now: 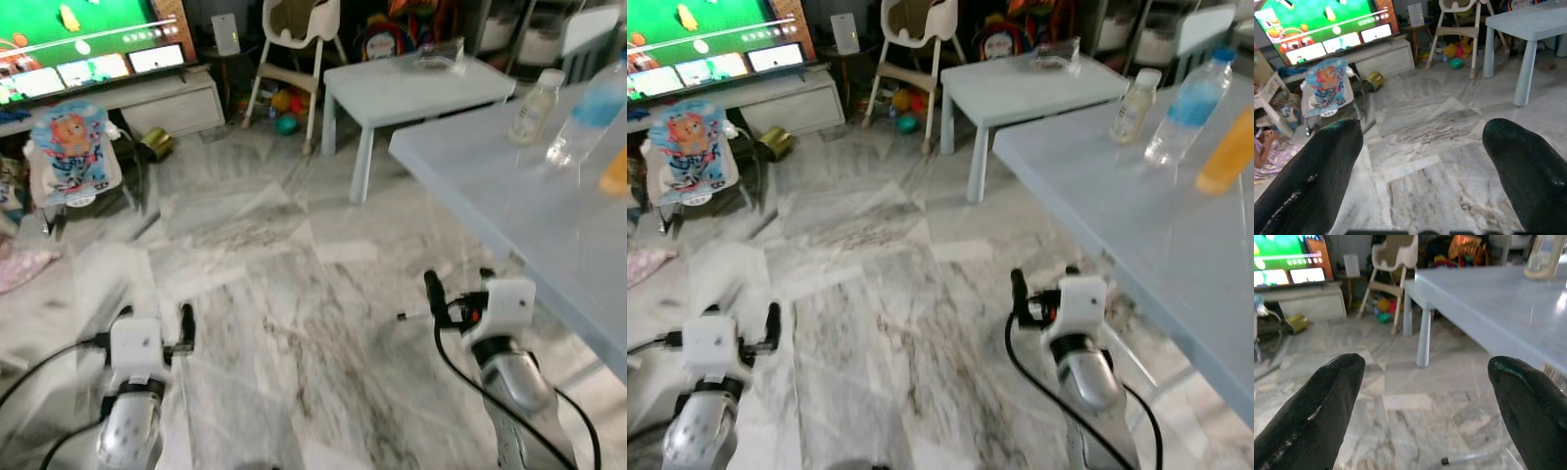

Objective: Restocking fridge

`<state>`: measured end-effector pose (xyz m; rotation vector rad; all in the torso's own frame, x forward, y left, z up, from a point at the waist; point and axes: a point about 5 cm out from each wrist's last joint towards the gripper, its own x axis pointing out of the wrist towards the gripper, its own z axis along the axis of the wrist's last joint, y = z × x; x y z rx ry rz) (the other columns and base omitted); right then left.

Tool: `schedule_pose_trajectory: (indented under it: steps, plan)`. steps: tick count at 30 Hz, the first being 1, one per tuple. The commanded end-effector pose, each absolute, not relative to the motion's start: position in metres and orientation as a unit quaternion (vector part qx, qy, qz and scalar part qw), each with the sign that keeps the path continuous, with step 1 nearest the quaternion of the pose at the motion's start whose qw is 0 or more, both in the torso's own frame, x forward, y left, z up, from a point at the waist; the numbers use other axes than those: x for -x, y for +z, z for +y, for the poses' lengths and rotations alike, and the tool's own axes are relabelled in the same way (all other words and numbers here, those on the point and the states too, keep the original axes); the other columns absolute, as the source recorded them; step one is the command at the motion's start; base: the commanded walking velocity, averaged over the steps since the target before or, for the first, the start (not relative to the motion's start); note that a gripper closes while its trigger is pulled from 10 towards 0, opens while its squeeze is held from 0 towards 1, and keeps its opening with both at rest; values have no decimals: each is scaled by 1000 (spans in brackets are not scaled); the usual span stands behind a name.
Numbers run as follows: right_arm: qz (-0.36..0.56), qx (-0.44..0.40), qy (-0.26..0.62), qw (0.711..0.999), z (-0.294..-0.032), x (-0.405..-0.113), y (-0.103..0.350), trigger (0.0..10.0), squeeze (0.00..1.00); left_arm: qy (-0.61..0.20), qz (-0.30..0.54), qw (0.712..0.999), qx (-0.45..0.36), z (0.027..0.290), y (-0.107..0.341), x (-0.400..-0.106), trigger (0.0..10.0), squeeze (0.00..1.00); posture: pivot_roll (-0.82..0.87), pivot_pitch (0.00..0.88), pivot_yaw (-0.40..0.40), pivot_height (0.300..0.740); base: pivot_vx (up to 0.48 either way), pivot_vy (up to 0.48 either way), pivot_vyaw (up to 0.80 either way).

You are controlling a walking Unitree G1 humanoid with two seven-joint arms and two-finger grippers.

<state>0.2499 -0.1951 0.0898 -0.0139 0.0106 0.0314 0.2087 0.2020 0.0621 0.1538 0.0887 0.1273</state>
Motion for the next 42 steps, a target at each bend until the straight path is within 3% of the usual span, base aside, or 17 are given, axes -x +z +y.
schedule_pose_trajectory:
  steps: [1,15,23,36,42]
  plan:
    - [1,1,19,1000,-188,-254,93,10000,0,63,45,993,-89,208,63,-211,10000,0,-110,49,60,740,0,0,0]
    - [-7,5,14,1000,-184,-264,96,10000,0,60,30,995,-68,207,68,-226,10000,0,-118,20,69,740,0,0,0]
    - [-24,-12,35,999,-172,-282,108,10000,0,51,2,998,-48,193,78,-244,10000,0,-107,7,52,740,291,0,0]
    - [-37,-11,42,998,-163,-287,111,10000,0,30,-14,999,-31,184,83,-260,10000,0,-127,34,64,740,418,0,-800]
    - [-39,-12,44,998,-161,-287,111,10000,0,25,-15,999,-28,183,85,-263,10000,0,-127,46,67,740,403,261,-250]
